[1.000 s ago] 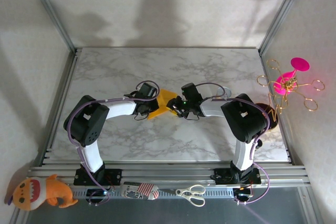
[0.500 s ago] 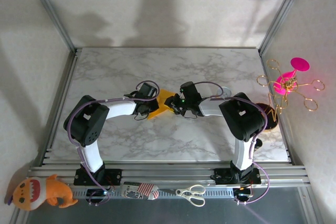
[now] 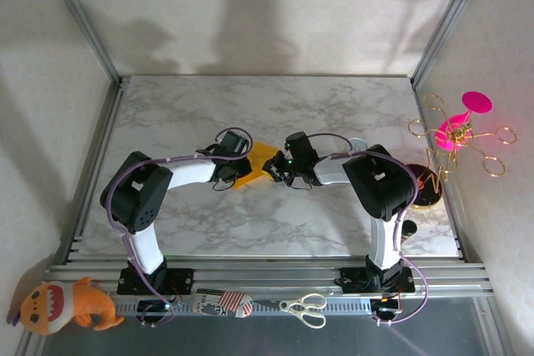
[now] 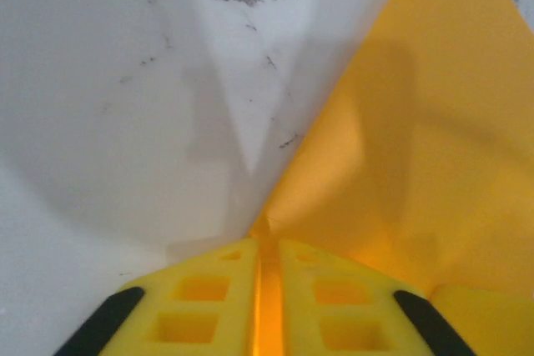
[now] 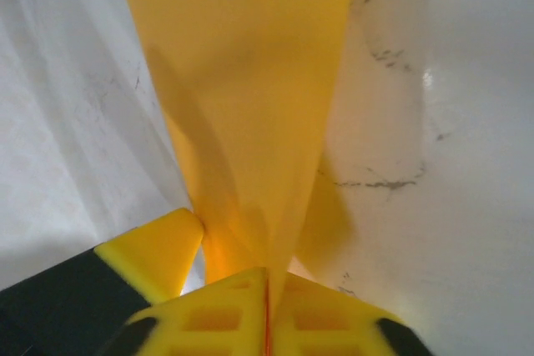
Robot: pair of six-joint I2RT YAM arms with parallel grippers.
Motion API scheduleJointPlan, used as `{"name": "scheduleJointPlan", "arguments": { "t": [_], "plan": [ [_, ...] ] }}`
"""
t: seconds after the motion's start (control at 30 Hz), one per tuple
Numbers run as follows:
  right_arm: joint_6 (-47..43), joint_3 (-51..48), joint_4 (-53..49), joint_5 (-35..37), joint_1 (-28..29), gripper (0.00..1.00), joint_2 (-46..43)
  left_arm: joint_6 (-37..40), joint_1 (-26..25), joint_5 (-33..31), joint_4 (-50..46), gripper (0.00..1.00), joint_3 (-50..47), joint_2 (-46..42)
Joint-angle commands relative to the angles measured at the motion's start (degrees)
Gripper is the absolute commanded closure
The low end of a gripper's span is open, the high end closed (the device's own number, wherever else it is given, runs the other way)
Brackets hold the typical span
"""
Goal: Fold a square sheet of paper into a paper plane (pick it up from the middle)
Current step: Fold the wing for the fifth time at the center of the table.
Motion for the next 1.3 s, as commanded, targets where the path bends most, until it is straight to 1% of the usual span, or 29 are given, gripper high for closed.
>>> {"name": "scheduleJointPlan", "arguments": {
  "t": [0.0,0.07,0.17,0.27,0.37,0.4,0.47,0.5,0.6,0.73,0.93,1.13,1.27],
  "plan": [
    [-1.42,1.37,-1.92,2.53,0.51,0.96,-1.23,2.89,0.75,-1.21,-1.2,0.81,0.07,-4.51],
    [-2.57,1.11,-3.66,4.55,0.44,0.98,-2.79,5.38,0.75,-0.79,0.56,0.77,-0.4,-6.79],
    [-3.94,0.4,-6.23,7.71,0.27,0.99,-5.71,11.05,-0.26,-0.59,4.13,0.64,-1.6,-9.64],
    [-4.71,-0.27,-8.76,9.52,-0.26,1.0,-8.18,16.86,-2.45,-1.03,8.61,0.52,-4.53,-12.2],
    [-5.11,-0.91,-11.06,9.99,-1.35,0.99,-9.97,20.99,-3.58,-1.07,14.7,0.39,-9.24,-14.85],
    [-5.35,-1.0,-11.69,9.78,-1.79,1.0,-10.44,22.39,-3.92,-0.59,17.37,0.33,-11.14,-15.72],
    [-5.88,-0.63,-13.71,9.52,-2.37,0.99,-10.89,26.12,-5.12,-0.13,23.01,0.26,-15.01,-17.49],
    [-6.22,-0.16,-15.26,9.41,-2.7,0.99,-10.88,28.23,-5.75,-0.2,26.11,0.24,-17.03,-18.38],
    [-6.57,1.02,-18.18,8.86,-3.39,0.99,-11.02,32.77,-6.72,1.74,30.45,0.23,-20.13,-19.67],
    [-5.85,1.53,-18.8,7.94,-3.88,0.99,-11.38,36.63,-7.51,4.15,30.13,0.23,-19.48,-17.1],
    [-4.68,2.34,-19.32,6.07,-4.06,0.97,-11.14,43.27,-10.16,2.51,29.21,0.25,-16.19,-10.84],
    [-4.77,2.64,-19.85,5.27,-4.2,0.95,-11.5,51.2,-11.86,-0.36,31.78,0.32,-15.2,-6.45],
    [-4.33,2.59,-19.56,4.34,-4.24,0.95,-11.15,54.69,-12.32,-2.65,31.9,0.39,-14.08,-3.87]
  ]
}}
